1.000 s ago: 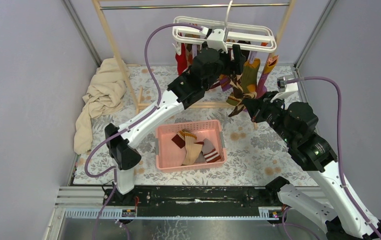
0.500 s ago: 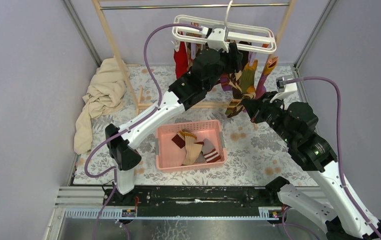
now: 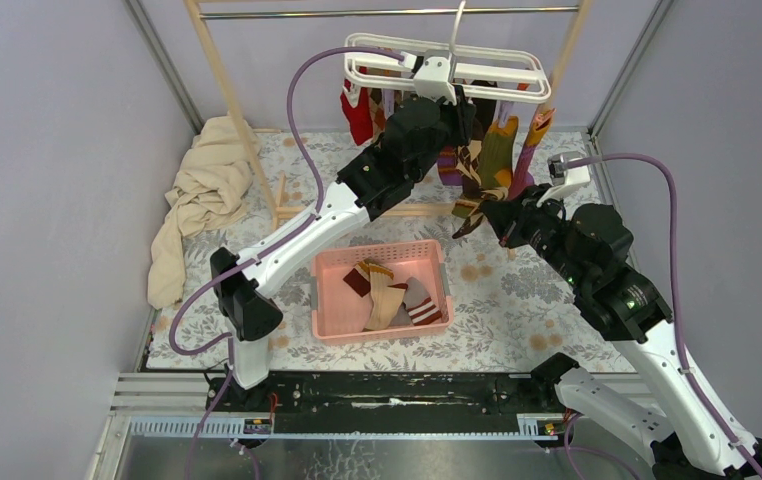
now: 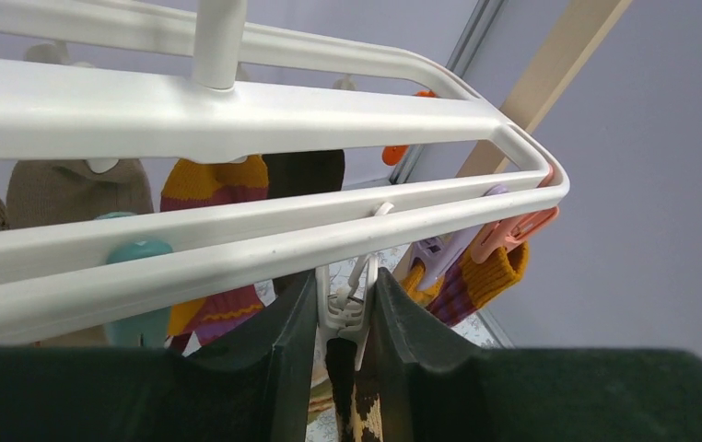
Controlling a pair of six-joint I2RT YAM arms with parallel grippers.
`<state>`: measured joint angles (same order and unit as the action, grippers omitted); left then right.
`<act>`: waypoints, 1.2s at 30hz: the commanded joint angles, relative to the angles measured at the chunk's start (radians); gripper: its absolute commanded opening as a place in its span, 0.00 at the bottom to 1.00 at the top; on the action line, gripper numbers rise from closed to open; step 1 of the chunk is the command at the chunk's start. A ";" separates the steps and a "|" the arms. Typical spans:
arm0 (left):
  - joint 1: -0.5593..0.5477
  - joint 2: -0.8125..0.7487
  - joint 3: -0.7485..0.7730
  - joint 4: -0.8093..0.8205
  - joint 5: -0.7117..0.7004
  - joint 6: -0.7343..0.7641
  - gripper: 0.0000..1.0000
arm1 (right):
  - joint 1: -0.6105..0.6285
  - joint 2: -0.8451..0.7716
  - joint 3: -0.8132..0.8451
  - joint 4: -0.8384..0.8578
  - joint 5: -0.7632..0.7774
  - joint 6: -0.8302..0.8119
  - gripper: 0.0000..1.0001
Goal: Remove the socks clipped to the hanger
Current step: Remove the sock from the hanger.
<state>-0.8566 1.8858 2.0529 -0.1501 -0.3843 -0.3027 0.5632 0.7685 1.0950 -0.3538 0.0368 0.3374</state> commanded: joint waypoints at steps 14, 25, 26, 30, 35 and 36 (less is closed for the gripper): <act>0.001 -0.054 -0.027 0.069 -0.040 0.025 0.00 | 0.004 -0.016 0.045 -0.048 -0.155 -0.009 0.00; 0.002 -0.057 -0.031 0.066 -0.029 0.018 0.00 | 0.004 -0.010 0.030 -0.149 -0.046 -0.029 0.00; 0.003 -0.057 -0.034 0.068 -0.027 0.017 0.04 | 0.004 -0.008 0.032 -0.156 -0.024 -0.034 0.00; 0.002 -0.078 -0.075 0.103 -0.014 0.020 0.36 | 0.004 -0.003 0.026 -0.142 -0.034 -0.044 0.00; 0.005 -0.078 -0.076 0.106 -0.009 0.018 0.43 | 0.004 0.007 0.022 -0.124 -0.067 -0.043 0.00; 0.004 -0.077 -0.076 0.107 -0.010 0.018 0.44 | 0.004 0.008 0.023 -0.123 -0.071 -0.042 0.00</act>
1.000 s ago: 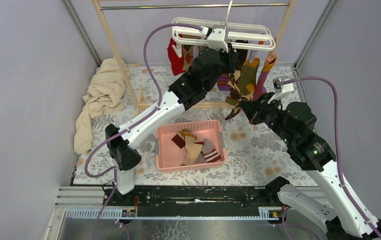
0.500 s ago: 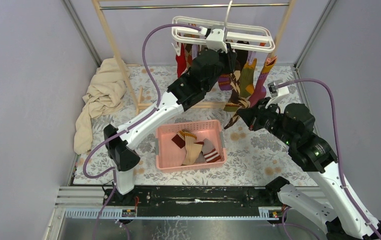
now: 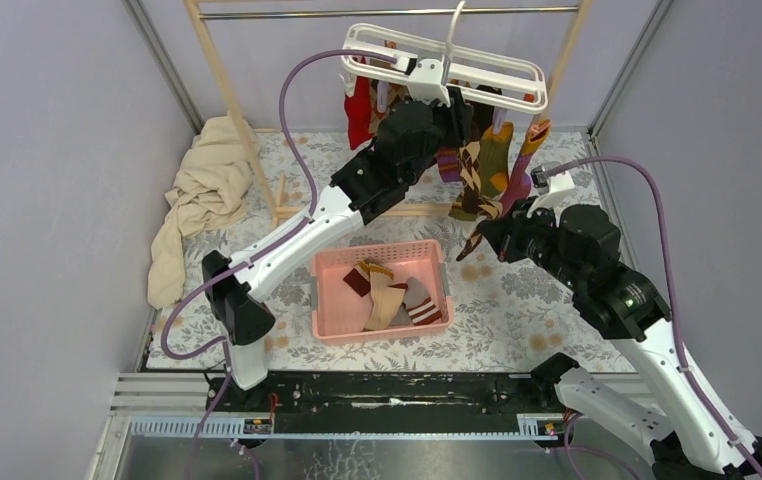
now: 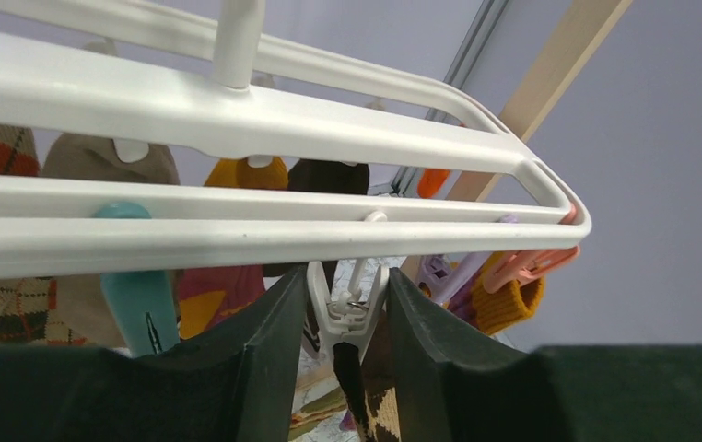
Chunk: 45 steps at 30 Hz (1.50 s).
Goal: Remove the socks clipped to the hanger
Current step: Remove the sock from the hanger, then place the sock in the bin.
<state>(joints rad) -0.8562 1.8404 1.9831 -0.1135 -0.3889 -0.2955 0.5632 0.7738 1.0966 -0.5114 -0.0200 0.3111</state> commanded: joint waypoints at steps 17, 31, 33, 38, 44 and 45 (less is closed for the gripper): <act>0.009 -0.017 0.013 0.063 0.014 0.012 0.25 | 0.004 0.033 0.021 0.059 -0.060 -0.009 0.00; 0.011 -0.030 -0.002 0.049 0.026 0.012 0.33 | 0.004 0.038 -0.012 0.123 -0.221 0.030 0.00; 0.011 -0.047 -0.032 0.049 0.037 0.000 0.52 | 0.004 0.048 -0.012 0.134 -0.258 0.034 0.00; 0.010 -0.118 -0.147 0.053 0.057 -0.023 0.74 | 0.004 0.069 -0.021 0.162 -0.337 0.052 0.00; 0.007 -0.206 -0.283 0.060 0.089 -0.056 0.98 | 0.003 0.118 -0.075 0.231 -0.446 0.089 0.00; 0.004 -0.221 -0.300 0.060 0.092 -0.057 0.99 | 0.004 0.128 -0.088 0.244 -0.465 0.093 0.00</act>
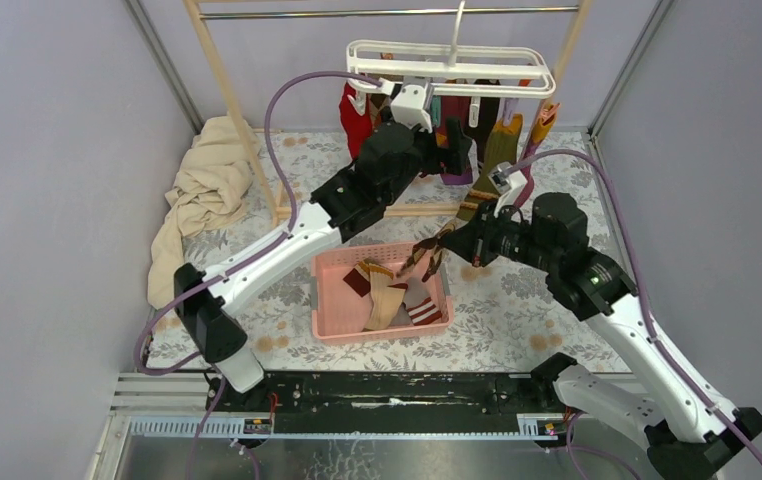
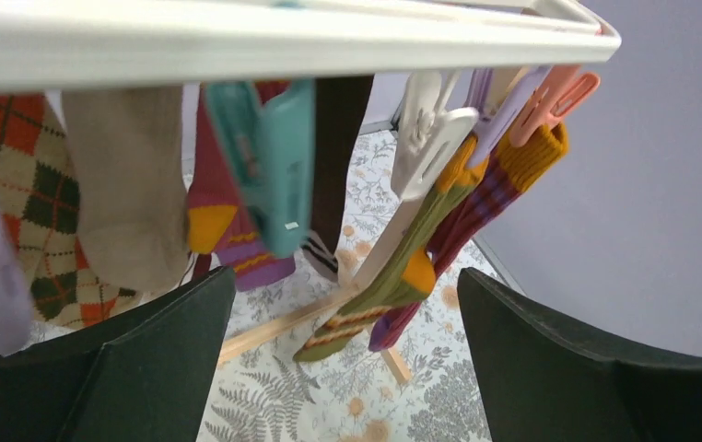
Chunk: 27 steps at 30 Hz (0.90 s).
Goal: Remove the socks clipped to the hanger
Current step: Place the sock in the bin.
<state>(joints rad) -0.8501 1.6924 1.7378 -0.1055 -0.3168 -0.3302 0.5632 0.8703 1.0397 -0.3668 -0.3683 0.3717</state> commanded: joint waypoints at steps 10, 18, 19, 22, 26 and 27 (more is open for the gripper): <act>-0.027 -0.271 -0.260 0.064 0.014 -0.057 0.99 | 0.042 0.162 -0.206 0.268 -0.131 0.046 0.00; -0.042 -0.431 -0.468 0.077 -0.017 -0.091 0.99 | 0.158 0.331 -0.286 0.346 0.039 0.011 0.00; -0.042 -0.453 -0.497 0.077 -0.023 -0.095 0.99 | 0.170 0.347 -0.289 0.347 0.061 0.007 0.02; -0.043 -0.522 -0.586 0.075 -0.055 -0.109 0.99 | 0.204 0.388 -0.293 0.342 0.119 -0.004 0.20; -0.041 -0.607 -0.676 0.050 -0.095 -0.128 0.99 | 0.215 0.394 -0.279 0.323 0.141 -0.008 0.47; -0.042 -0.622 -0.691 0.040 -0.105 -0.134 0.99 | 0.216 0.386 -0.271 0.312 0.147 -0.010 0.53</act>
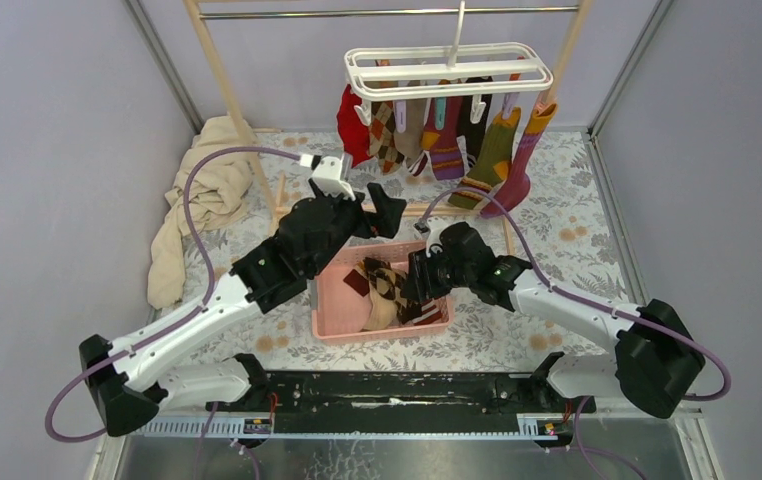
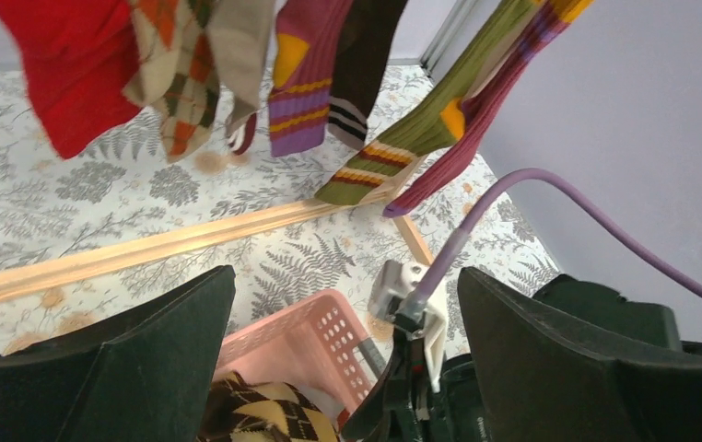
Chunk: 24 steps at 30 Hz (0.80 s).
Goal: Remove the socks clipped to the hanger
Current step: Place the sock in the bin.
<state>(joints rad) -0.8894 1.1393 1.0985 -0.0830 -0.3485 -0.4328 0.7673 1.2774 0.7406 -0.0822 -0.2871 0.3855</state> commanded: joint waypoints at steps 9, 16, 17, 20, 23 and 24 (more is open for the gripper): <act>-0.002 -0.131 -0.146 -0.030 -0.105 -0.066 0.99 | 0.010 -0.143 0.194 -0.127 0.154 -0.049 0.78; -0.003 -0.153 -0.168 -0.035 -0.096 -0.079 0.99 | -0.151 -0.224 0.278 -0.221 0.257 -0.061 0.79; -0.003 -0.153 -0.169 -0.037 -0.094 -0.080 0.99 | -0.207 -0.241 0.272 -0.217 0.255 -0.052 0.79; -0.003 -0.153 -0.174 -0.033 -0.087 -0.087 0.99 | -0.340 -0.271 0.258 -0.210 0.293 -0.047 0.79; -0.003 -0.145 -0.182 -0.017 -0.071 -0.092 0.99 | -0.439 -0.275 0.265 -0.208 0.328 -0.053 0.79; -0.003 -0.139 -0.183 -0.013 -0.063 -0.093 0.99 | -0.466 -0.277 0.265 -0.203 0.334 -0.055 0.80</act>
<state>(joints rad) -0.8894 1.0027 0.9306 -0.1303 -0.4152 -0.5076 0.3862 1.0172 0.9852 -0.2874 -0.0143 0.3382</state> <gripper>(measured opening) 0.986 0.792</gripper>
